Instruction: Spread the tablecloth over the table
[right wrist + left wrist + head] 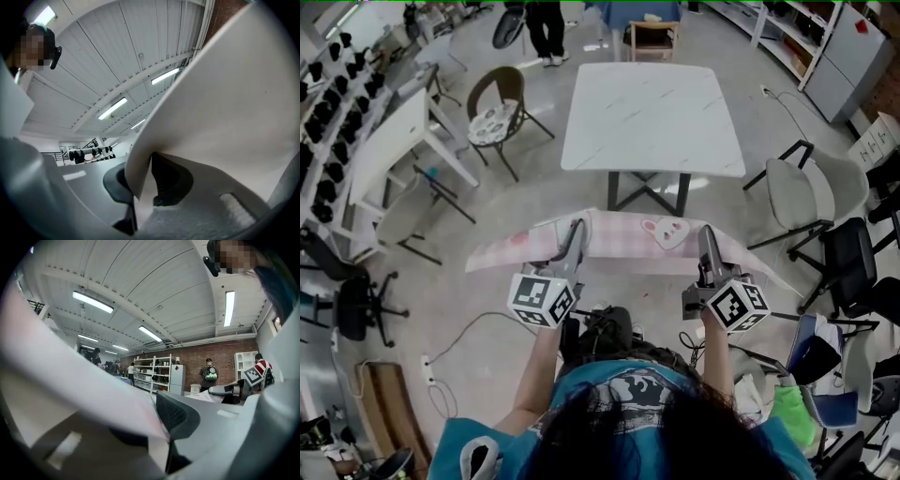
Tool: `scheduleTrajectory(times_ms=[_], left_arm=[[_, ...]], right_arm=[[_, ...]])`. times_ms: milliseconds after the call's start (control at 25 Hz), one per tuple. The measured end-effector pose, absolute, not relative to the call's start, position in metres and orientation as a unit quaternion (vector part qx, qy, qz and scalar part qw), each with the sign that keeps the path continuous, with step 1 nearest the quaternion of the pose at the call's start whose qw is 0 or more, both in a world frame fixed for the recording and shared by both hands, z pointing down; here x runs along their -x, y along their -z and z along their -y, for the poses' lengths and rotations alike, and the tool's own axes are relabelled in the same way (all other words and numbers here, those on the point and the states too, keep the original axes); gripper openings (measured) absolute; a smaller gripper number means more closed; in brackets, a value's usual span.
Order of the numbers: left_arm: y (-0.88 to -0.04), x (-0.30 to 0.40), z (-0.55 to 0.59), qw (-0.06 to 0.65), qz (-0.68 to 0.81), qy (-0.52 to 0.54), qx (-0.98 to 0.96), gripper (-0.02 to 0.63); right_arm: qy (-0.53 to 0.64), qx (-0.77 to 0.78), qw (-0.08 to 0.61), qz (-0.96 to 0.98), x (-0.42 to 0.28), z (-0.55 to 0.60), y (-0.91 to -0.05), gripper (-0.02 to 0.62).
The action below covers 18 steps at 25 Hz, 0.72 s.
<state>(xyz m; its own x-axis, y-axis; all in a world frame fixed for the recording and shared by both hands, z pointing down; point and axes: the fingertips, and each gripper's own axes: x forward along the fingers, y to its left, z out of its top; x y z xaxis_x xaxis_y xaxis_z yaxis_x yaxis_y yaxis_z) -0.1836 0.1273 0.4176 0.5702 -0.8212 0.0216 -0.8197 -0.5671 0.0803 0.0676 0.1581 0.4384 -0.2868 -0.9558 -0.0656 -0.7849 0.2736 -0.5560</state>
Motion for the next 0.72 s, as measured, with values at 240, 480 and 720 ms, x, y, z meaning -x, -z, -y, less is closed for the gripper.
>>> scheduleTrajectory(times_ms=[240,480,720], left_arm=[[-0.382,0.169,-0.108,0.014,0.453,0.024,-0.891,0.077],[-0.354,0.160,-0.088,-0.017,0.449,0.053,-0.892,0.078],[-0.342,0.157,-0.056,-0.033,0.451,0.070,-0.889,0.077]], right_arm=[[0.176,0.553,0.204,-0.788,-0.081,-0.138,-0.400,0.028],[0.148,0.543,0.220,-0.797,-0.090,-0.111,-0.368,0.025],[0.134,0.533,0.221,-0.806,-0.092,-0.074,-0.361,0.025]])
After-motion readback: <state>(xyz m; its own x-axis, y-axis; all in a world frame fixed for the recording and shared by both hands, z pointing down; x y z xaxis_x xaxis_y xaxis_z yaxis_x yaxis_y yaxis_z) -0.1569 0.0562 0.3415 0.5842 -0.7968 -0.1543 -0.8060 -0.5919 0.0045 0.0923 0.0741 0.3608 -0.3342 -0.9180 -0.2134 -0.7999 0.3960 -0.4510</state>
